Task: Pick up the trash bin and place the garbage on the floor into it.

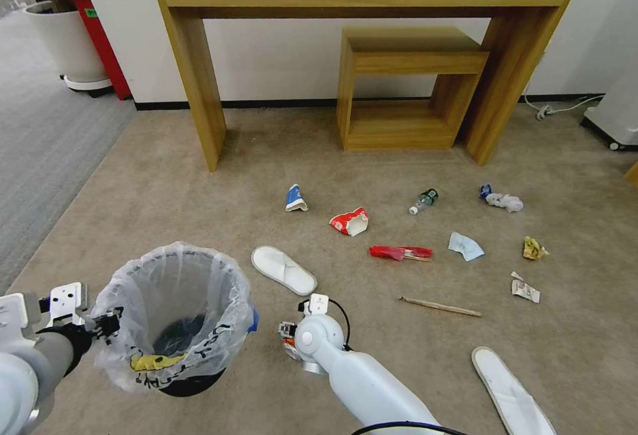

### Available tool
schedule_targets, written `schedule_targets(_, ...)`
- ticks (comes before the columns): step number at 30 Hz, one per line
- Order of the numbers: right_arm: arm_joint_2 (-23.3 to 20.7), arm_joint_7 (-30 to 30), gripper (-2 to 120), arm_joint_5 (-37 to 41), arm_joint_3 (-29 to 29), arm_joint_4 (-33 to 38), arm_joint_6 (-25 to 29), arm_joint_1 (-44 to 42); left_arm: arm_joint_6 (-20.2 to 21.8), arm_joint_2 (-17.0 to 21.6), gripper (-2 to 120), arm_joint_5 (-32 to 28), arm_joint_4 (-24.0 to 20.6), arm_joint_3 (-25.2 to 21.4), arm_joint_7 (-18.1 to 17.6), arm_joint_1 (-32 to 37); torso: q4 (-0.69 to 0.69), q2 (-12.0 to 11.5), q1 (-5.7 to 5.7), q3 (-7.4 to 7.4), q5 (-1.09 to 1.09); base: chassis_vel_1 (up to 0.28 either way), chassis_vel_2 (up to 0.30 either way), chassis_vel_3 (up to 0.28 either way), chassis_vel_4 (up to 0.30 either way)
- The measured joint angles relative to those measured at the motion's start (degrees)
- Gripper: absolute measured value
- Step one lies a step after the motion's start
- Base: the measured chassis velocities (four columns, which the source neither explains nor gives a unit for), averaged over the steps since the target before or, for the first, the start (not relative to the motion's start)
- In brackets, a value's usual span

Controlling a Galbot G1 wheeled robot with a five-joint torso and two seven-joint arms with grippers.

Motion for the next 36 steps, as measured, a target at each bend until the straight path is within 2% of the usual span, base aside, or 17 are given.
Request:
schedule_targets(15, 1.54, -1.94, 100, -2.61, -0.23, -3.97, 0.96, -0.35, 0.03, -1.05, 1, 0.97, -0.61, 0.32, 0.22, 0.58, 0.00, 0.00, 0.00, 0.00, 0.00, 0.000, 0.000, 0.000, 0.000)
schedule_targets(36, 1.21, -3.14, 100, -4.10, 0.15, -4.36, 1.75, -2.15, -0.38, -1.05, 1, 1.08, -1.08, 0.17, 0.34, 0.65, 0.00, 0.00, 0.00, 0.00, 0.00, 0.000, 0.000, 0.000, 0.000)
